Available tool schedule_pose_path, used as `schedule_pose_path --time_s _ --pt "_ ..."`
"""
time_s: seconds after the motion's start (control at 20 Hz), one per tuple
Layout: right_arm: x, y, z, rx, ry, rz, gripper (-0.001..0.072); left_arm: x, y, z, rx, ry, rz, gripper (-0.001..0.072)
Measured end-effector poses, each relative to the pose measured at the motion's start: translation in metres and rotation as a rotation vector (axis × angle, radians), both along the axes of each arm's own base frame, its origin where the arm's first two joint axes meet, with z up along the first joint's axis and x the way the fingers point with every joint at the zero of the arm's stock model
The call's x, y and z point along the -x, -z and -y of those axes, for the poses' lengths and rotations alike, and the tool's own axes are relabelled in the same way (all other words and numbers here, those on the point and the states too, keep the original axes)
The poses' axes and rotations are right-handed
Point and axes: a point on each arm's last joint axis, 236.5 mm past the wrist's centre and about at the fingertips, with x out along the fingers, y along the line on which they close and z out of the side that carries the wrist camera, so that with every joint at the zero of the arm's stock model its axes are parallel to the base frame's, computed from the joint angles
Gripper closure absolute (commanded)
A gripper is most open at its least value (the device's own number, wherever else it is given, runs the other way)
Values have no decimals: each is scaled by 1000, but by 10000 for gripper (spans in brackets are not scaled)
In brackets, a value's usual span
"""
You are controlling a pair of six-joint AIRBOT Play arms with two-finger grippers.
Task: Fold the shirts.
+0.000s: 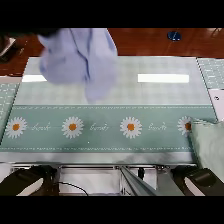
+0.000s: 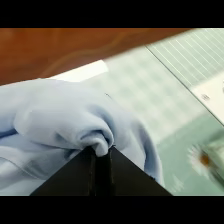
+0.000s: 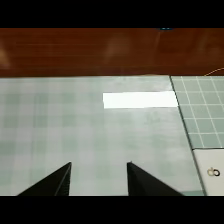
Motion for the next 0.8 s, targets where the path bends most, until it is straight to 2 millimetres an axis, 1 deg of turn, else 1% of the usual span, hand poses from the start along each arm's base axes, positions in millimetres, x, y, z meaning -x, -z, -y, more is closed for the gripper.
schedule_pose_path --time_s 0.05,0.1,0.15,0.2,0.3,0.35,0.4,0.45,0.55,0.6,0.65,0.7,0.75,0.8 --pt "2 10 -2 -9 -5 -19 307 15 18 12 21 30 -25 687" --pt "4 22 -4 -19 -8 -42 307 29 43 23 32 56 -68 687" --pt "4 36 -7 -30 -11 -70 306 39 69 30 34 71 -110 687" --pt "3 51 -12 -44 -18 -93 306 45 93 37 42 75 -143 686" --pt "-1 81 -22 -75 -38 -138 306 56 153 46 28 78 -239 684" --pt "-2 98 -30 -97 -54 -161 306 61 181 49 17 73 -288 631" --pt "-5 111 -38 -120 -71 -173 306 63 205 51 2 67 -328 359" --pt "-8 124 -45 -140 -82 -193 306 65 228 51 -19 62 -372 201" --pt "-13 145 -57 -179 -101 -229 306 67 260 51 -56 54 -443 201" --pt "-16 152 -60 -190 -102 -247 306 67 270 48 -85 58 -471 201" --pt "-20 154 -56 -196 -83 -251 306 64 275 42 -118 57 -491 201" --pt "-24 151 -45 -197 -44 -245 306 57 275 30 -152 47 -499 201" --pt "-27 147 -29 -190 3 -241 306 51 273 12 -192 31 -515 201" --pt "-26 143 -9 -173 54 -246 307 43 270 -13 -228 -4 -531 201"
